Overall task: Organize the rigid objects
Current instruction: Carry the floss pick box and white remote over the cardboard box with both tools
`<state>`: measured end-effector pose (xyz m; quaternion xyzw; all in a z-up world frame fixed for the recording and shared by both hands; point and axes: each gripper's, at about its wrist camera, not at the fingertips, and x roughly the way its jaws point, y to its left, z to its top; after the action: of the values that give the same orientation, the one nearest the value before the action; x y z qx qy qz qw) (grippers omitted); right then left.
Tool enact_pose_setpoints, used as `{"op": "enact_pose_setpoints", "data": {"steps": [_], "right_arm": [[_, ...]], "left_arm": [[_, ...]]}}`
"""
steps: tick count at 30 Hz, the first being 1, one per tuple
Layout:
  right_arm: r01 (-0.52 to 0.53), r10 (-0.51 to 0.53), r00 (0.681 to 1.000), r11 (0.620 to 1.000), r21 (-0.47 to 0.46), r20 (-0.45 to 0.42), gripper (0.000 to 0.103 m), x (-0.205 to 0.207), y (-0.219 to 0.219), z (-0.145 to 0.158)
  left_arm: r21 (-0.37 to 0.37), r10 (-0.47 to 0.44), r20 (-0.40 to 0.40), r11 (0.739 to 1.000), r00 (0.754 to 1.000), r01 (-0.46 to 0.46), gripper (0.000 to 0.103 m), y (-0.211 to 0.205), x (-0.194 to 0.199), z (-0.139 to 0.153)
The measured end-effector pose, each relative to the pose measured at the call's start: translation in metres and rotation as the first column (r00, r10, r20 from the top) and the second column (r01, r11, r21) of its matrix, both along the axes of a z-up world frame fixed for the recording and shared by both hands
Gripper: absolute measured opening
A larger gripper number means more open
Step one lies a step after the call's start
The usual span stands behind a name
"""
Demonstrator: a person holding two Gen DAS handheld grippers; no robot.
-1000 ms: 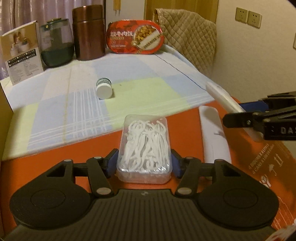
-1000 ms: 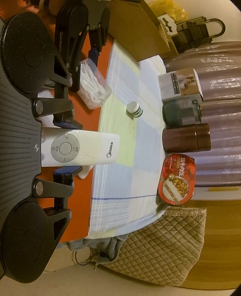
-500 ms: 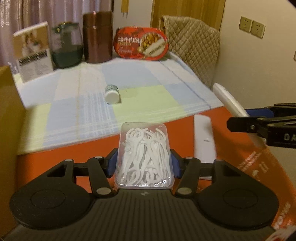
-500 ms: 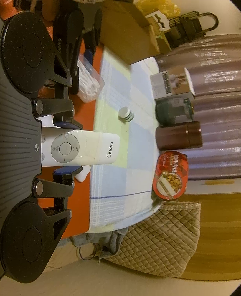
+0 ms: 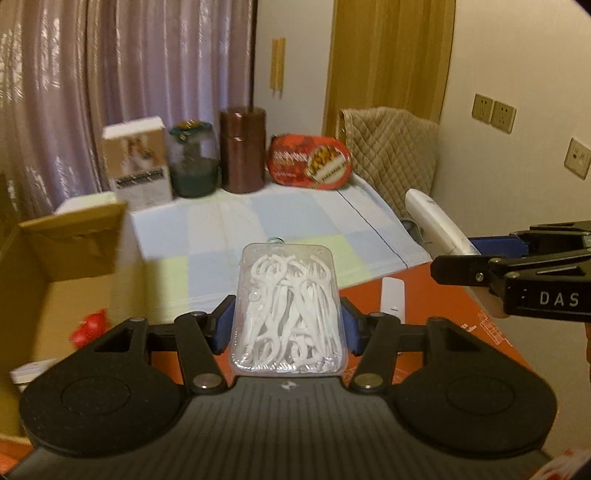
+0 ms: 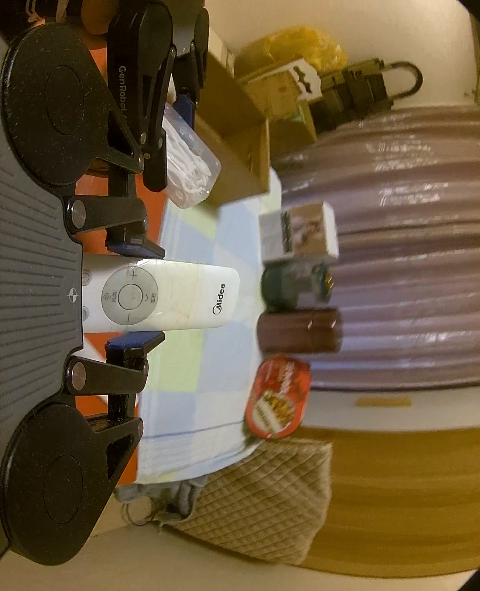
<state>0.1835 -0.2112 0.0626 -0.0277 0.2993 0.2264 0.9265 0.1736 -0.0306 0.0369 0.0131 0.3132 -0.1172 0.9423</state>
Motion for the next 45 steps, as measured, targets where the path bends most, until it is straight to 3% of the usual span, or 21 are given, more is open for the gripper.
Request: {"op": "enact_pose_setpoints", "data": {"steps": [9,21,34,45], "right_arm": [[-0.071,0.07,0.997,0.997,0.03,0.033,0.037,-0.037,0.051,0.029],[-0.155,0.153,0.987,0.987,0.038,0.043,0.037,-0.053,0.114,0.043],[-0.226,0.227,0.974,0.972,0.07,-0.002,0.037,-0.042,0.172,0.016],[-0.243,0.248,0.968,0.961,0.133,-0.028,0.037,-0.007,0.212,-0.022]], "left_arm": [[0.009,0.053,0.048,0.999,0.997,-0.053,0.052,0.052,-0.047,0.042],[0.029,0.136,0.07,0.99,0.988,-0.138,0.052,0.118,-0.077,0.067],[0.04,0.232,0.041,0.971,0.972,-0.234,0.052,0.183,-0.084,0.056],[0.034,0.295,-0.003,0.955,0.956,-0.294,0.052,0.228,-0.063,0.031]]}}
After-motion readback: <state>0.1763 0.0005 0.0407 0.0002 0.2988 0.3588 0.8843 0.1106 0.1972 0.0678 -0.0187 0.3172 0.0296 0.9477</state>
